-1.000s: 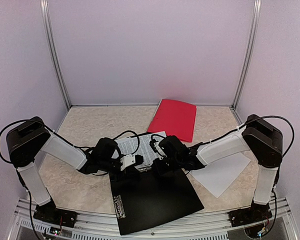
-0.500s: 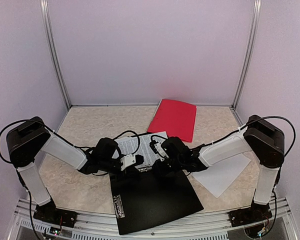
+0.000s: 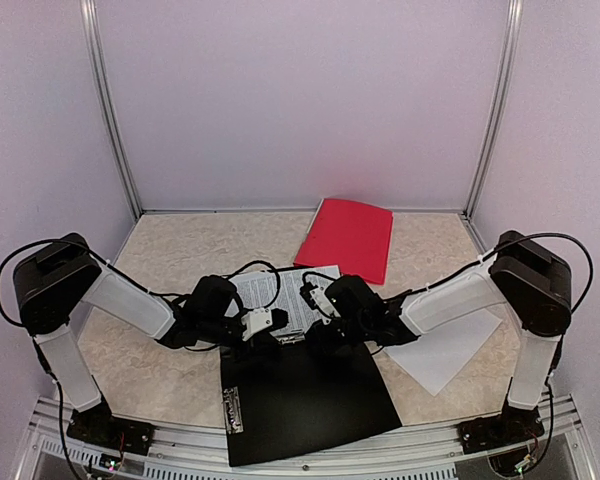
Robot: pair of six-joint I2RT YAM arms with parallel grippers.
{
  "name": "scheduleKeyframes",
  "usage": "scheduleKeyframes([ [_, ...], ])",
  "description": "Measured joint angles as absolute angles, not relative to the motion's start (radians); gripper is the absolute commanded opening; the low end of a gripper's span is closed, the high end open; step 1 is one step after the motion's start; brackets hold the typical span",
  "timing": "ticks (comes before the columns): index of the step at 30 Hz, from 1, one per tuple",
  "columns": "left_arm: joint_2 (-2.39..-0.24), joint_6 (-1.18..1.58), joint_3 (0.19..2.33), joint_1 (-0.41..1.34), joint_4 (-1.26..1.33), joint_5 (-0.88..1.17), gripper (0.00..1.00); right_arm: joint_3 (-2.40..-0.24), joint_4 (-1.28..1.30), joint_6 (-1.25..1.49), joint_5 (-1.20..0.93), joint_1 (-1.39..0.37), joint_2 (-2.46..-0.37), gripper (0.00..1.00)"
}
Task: Put the files into the folder
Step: Clamp the file at the center of the board.
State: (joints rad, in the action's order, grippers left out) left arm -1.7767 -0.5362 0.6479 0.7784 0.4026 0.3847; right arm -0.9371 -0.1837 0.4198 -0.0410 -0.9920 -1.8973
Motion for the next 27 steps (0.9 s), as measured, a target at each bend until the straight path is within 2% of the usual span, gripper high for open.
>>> scheduleKeyframes([
  [14,-1.777,-0.537,0.651,0.780,0.398,0.384,0.00,-1.012,-0.041,0.408,-0.044,-0.992,-1.897,0.00],
  [27,-1.777,-0.538,0.654,0.781,0.391,0.384,0.00,-0.976,-0.105,0.408,-0.047,-0.992,-1.903,0.00],
])
